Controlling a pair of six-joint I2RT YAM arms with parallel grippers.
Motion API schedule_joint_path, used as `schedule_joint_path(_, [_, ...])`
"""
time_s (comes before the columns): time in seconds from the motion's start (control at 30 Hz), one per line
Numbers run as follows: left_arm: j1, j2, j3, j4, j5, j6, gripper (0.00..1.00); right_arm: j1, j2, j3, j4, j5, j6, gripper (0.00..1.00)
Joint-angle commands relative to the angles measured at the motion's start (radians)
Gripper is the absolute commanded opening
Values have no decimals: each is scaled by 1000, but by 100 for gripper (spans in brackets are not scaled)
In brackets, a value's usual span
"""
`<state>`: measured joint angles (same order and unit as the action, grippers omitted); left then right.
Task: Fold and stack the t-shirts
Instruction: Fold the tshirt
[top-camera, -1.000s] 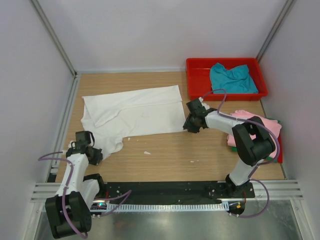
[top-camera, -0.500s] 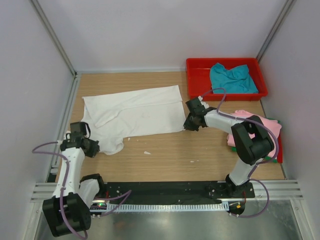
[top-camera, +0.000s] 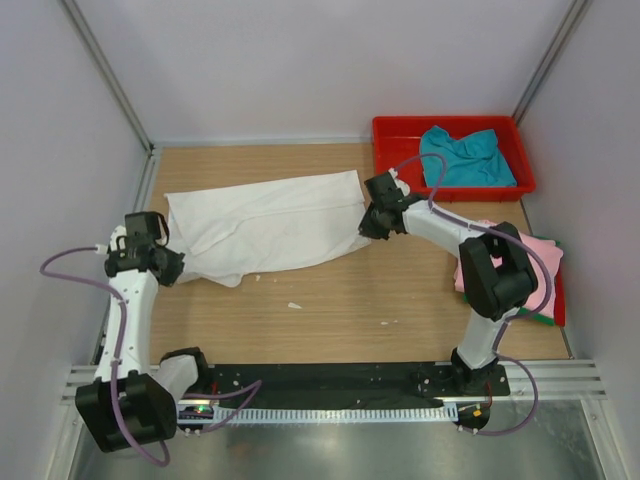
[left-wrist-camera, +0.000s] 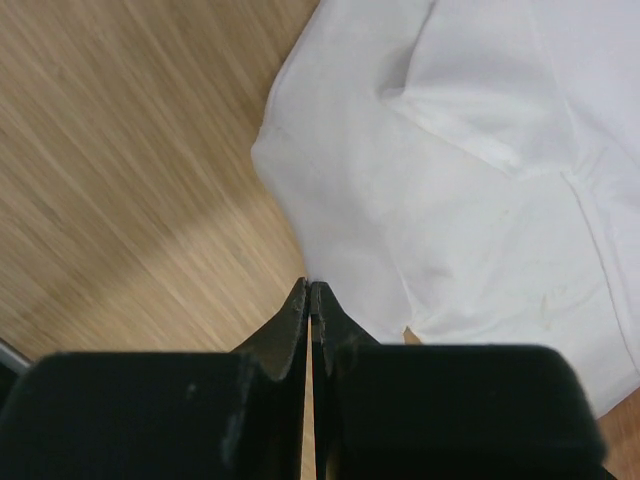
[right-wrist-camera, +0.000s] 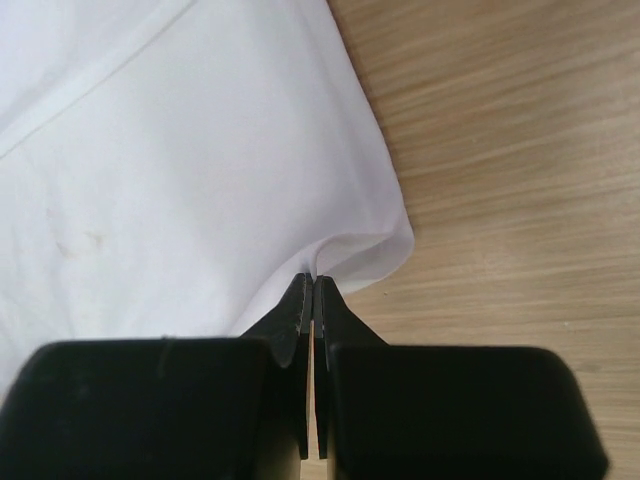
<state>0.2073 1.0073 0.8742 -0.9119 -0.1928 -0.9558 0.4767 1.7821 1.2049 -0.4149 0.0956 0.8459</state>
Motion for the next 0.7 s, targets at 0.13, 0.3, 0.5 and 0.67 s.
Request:
schedule_joint_path(0.13, [-58, 111, 173, 166, -56, 141, 0, -6, 105, 172, -62, 26, -47, 1])
schedule_joint_path(0.3, [-106, 226, 252, 254, -77, 184, 0, -26, 160, 267, -105, 36, -59, 1])
schedule_joint_path(0.5, [-132, 322, 321, 297, -141, 252, 0, -39, 227, 358, -159, 35, -96, 1])
schedule_joint_path(0.67, [-140, 366, 356, 358, -145, 284, 0, -56, 238, 366, -180, 38, -103, 1])
